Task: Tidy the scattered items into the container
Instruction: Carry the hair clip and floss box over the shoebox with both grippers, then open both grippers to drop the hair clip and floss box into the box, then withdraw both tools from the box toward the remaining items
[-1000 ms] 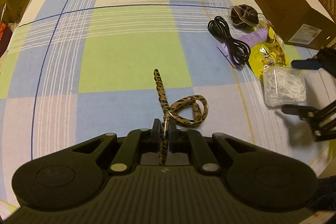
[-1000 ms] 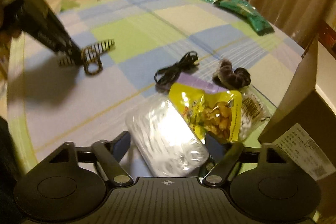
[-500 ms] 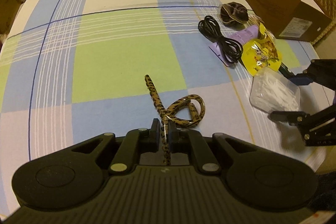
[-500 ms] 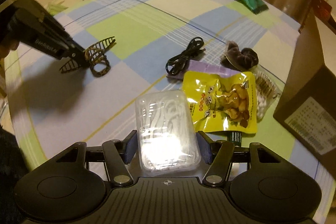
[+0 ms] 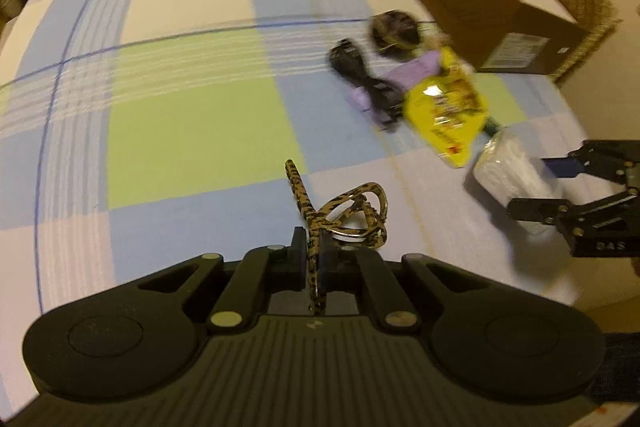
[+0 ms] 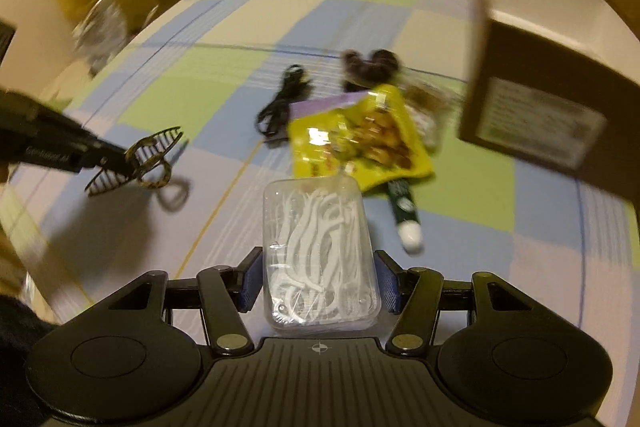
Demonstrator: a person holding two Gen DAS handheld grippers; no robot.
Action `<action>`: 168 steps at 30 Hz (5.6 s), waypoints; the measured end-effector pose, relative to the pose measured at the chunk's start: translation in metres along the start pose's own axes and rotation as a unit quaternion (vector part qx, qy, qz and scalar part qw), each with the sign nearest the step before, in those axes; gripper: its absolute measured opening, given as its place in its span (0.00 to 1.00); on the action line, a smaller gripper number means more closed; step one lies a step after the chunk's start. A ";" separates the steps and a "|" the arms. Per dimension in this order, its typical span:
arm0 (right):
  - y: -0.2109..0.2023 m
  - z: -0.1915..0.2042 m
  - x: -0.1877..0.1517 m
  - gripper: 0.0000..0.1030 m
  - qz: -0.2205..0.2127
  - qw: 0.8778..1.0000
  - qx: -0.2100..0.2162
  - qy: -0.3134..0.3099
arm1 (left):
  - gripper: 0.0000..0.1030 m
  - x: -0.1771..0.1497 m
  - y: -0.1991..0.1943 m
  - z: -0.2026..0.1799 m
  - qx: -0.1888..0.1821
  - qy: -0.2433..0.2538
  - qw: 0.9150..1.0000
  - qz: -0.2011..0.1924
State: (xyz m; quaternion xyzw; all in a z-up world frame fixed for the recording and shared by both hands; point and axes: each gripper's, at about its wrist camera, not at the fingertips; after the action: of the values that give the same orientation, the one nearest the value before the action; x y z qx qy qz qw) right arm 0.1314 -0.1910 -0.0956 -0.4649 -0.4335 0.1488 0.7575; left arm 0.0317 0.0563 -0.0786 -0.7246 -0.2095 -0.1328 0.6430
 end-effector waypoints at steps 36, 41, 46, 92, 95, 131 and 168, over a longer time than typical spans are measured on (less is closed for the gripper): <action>-0.114 -0.142 0.046 0.53 -0.090 0.986 -0.016 0.141 | 0.03 0.152 -0.007 -0.136 -0.139 0.050 0.983 -0.110; -0.118 -0.149 0.062 0.53 -0.100 0.987 -0.005 0.128 | 0.03 0.170 0.000 -0.145 -0.144 0.051 0.981 -0.116; -0.118 -0.158 0.079 0.53 -0.104 0.988 -0.005 0.112 | 0.03 0.187 0.007 -0.151 -0.144 0.048 0.981 -0.124; 0.034 -0.243 0.194 0.69 0.074 0.995 -0.031 -0.066 | 0.05 0.306 0.174 -0.199 -0.001 0.088 0.996 0.020; 0.029 -0.241 0.193 0.80 0.062 0.995 -0.033 -0.075 | 0.11 0.306 0.176 -0.200 -0.004 0.097 0.995 0.020; -0.056 -0.211 0.166 0.98 -0.066 0.996 -0.051 0.013 | 0.90 0.292 0.090 -0.187 -0.001 0.078 0.995 -0.068; -0.106 -0.078 0.060 0.98 -0.115 0.988 -0.059 0.089 | 0.90 0.128 -0.031 -0.109 -0.004 0.055 0.994 -0.092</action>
State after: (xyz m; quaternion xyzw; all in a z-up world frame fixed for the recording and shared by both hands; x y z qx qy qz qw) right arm 0.2099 -0.2538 0.0093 -0.4674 -0.4230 -0.0070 0.7763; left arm 0.1375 -0.0319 0.0223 -0.6963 -0.2388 -0.2314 0.6361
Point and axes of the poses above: each gripper's, at about its wrist camera, not at the fingertips, and y roughly the way its jaws point, z to its left, x to its top, and after that the axes turned 7 degrees about y, right-handed
